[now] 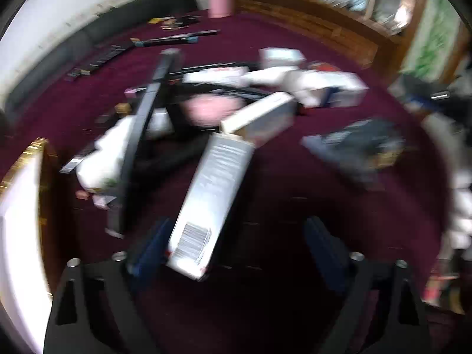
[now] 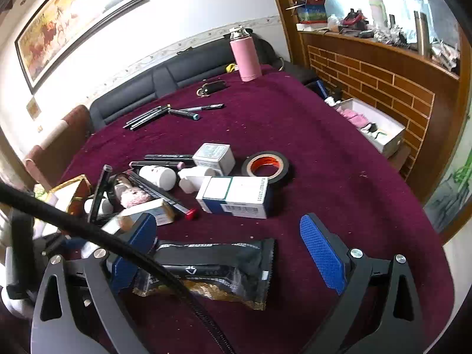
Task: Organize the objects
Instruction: 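Grasp the white barcode box with the left gripper and lift it, then carry the white box into the gold-rimmed tray with the left gripper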
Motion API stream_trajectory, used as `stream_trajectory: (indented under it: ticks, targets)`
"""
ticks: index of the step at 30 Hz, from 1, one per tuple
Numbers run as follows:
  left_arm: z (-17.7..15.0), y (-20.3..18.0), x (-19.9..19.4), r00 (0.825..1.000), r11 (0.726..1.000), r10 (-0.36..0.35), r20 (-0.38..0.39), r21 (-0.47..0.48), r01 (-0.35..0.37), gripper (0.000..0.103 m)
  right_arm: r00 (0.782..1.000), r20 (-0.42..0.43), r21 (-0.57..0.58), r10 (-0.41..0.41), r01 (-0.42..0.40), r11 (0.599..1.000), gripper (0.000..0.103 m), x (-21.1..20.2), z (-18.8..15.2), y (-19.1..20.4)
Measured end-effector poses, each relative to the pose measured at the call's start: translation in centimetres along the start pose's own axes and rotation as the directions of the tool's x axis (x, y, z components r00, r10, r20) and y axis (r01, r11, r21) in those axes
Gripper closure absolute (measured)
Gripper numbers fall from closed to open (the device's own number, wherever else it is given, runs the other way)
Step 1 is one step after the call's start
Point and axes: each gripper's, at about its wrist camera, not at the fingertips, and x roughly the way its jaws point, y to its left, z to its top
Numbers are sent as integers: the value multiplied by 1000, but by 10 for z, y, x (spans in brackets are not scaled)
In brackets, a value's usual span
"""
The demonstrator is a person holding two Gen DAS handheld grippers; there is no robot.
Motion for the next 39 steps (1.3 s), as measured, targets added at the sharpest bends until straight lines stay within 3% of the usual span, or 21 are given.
stream_trajectory:
  ticks: [1,2,8,12,13,14,20,24,26,28,29,31,33,36,39]
  targets:
    - [0,-3,-2,999,999,-47,-5,-7,47,34,1000,-2,-6,6,-6,1000,4,1,-1,1]
    - [0,-3,-4,998,998,-56,-6,-11,56,34,1000,-3,-11,9,-9,1000,4,1,-2,0]
    - [12,-2,15,999,998,44,-30,-46,-46,34,1000,-9,-39,19,-19,999,4,2,-4,5]
    - [15,-13,24,992,992,126,-9,-17,-126,37,1000,-16,-66,18,-19,998,4,0,-2,5]
    - [14,-16,23,992,992,123,7,-18,-122,54,999,-24,-88,21,-23,996,4,-1,0,6]
    - [13,-18,20,992,992,122,13,-25,-122,82,999,-29,-112,21,-24,993,4,-1,1,8]
    - [-14,2,-27,991,982,68,115,-181,-46,81,993,-104,-336,49,-81,938,4,11,10,53]
    - [-37,18,-65,981,966,45,191,-258,6,81,990,-139,-531,-9,-67,845,5,44,10,96]
    - [-45,24,-77,977,960,46,210,-279,15,81,985,-175,-585,-14,-92,806,11,60,9,107]
    - [-51,31,-89,974,951,48,220,-308,23,80,977,-209,-632,-44,-100,769,25,81,7,118]
    - [-54,33,-92,973,947,52,227,-319,24,80,972,-227,-640,-52,-109,761,30,89,7,120]
    - [-61,40,-99,969,941,58,240,-336,27,80,951,-299,-634,-75,-140,761,49,109,6,121]
    - [-66,45,-102,967,934,69,247,-356,25,80,940,-321,-634,-117,-121,764,51,117,4,119]
    - [-71,53,-103,965,926,73,251,-377,28,80,921,-385,-593,-58,-199,781,53,105,5,118]
    - [-72,58,-101,964,922,69,256,-386,36,80,901,-432,-589,-30,-257,766,53,97,-1,120]
